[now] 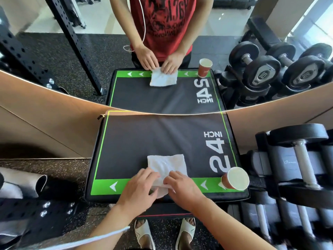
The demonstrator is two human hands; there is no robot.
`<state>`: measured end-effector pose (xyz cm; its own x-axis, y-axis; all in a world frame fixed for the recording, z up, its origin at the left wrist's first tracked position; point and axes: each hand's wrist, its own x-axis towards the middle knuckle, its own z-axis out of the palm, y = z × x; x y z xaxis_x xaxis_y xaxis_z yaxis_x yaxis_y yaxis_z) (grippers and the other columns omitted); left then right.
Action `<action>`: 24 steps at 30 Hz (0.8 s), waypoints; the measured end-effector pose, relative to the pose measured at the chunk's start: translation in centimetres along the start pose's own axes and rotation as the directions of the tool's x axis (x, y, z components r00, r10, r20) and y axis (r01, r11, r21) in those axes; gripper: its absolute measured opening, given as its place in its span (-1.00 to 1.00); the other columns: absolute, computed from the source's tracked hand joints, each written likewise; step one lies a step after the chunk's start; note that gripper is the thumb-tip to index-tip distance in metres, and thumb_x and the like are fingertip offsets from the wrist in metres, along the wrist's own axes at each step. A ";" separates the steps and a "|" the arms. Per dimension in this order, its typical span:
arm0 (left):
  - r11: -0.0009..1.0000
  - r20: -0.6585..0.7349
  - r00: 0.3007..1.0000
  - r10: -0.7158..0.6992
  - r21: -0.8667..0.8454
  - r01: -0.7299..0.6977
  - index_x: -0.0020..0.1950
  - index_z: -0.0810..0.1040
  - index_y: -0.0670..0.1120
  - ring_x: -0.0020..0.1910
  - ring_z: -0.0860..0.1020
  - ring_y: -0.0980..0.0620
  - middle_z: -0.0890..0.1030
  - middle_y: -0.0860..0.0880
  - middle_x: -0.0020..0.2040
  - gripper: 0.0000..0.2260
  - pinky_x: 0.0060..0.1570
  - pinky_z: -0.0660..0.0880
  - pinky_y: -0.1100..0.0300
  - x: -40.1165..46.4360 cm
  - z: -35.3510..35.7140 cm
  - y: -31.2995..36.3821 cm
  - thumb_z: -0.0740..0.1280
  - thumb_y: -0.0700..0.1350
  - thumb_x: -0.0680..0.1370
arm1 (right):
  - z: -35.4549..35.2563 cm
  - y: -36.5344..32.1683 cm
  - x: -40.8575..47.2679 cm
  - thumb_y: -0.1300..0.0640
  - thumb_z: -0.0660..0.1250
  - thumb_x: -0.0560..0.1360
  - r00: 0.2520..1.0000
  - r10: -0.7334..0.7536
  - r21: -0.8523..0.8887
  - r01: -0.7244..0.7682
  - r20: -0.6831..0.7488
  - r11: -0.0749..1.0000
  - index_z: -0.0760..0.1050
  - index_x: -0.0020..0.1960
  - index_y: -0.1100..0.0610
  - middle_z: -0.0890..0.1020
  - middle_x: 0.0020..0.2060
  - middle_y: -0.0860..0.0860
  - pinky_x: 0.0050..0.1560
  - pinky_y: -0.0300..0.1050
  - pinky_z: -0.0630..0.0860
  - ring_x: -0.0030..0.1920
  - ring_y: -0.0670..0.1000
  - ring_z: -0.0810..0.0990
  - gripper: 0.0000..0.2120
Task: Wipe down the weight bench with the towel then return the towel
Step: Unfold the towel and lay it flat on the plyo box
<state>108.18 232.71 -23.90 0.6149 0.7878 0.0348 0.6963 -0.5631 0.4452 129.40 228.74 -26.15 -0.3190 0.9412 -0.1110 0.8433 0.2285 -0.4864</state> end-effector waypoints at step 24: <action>0.998 -0.049 0.996 0.068 0.007 -0.068 -0.13 0.59 0.04 -0.05 0.50 0.06 0.53 0.14 -0.04 -0.89 -0.12 0.51 0.10 -1.9 3.7 0.8 0.35 0.03 0.56 | -1.3 2.8 -3.8 0.27 0.27 0.23 0.997 0.051 -0.120 -0.058 -0.057 0.991 0.53 -0.06 0.01 0.51 -0.06 -0.12 -0.15 -0.09 0.41 -0.08 0.03 0.42 -0.68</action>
<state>108.94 229.86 -26.87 0.6417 0.7592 0.1089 0.6558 -0.6168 0.4354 133.53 226.08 -25.93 -0.2506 0.9642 -0.0866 0.9061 0.2020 -0.3718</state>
